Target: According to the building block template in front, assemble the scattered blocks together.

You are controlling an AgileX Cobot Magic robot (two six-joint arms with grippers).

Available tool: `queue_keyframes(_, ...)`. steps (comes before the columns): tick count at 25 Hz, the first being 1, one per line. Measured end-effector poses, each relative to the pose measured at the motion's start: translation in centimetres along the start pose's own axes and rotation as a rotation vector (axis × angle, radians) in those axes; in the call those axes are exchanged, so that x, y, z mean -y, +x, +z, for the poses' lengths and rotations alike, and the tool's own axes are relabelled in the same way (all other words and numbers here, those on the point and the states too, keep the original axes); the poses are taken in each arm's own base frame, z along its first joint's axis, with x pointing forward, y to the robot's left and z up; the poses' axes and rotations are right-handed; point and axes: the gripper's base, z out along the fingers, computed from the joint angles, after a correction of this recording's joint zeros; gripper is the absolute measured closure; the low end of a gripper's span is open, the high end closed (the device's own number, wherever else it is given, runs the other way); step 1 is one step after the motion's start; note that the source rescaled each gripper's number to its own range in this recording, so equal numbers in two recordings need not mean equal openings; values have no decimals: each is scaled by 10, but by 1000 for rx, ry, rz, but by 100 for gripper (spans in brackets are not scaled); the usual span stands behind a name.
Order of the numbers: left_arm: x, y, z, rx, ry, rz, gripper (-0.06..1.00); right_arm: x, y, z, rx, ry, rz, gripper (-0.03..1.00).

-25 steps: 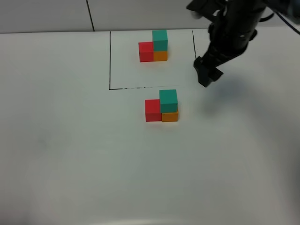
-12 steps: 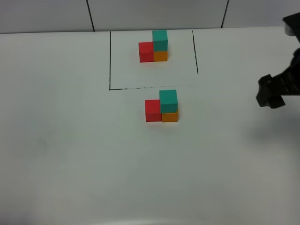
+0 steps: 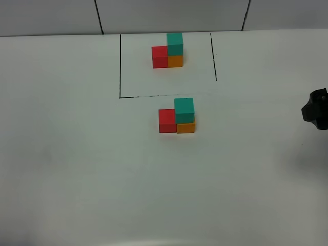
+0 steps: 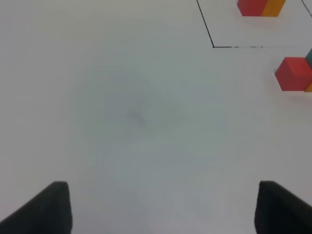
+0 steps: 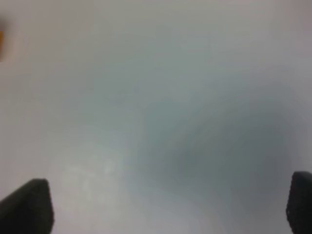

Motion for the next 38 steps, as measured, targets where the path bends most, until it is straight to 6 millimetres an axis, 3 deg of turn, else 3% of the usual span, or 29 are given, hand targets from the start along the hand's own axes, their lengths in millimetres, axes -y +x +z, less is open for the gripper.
queue_keyframes(6, 0, 0, 0, 0, 0, 0, 28, -1, 5, -7, -5, -5, 2, 5)
queue_keyframes(13, 0, 0, 0, 0, 0, 0, 28, -4, 25, -52, 215, 16, -5, 5)
queue_keyframes(21, 0, 0, 0, 0, 0, 0, 28, -10, 80, -95, 425, 40, -1, 5)
queue_keyframes(28, 0, 0, 0, 0, 0, 0, 28, -8, 132, -86, 420, 109, 21, 5)
queue_keyframes(38, 0, 0, 0, 0, 0, 0, 28, -15, 186, -109, 510, 123, 43, 5)
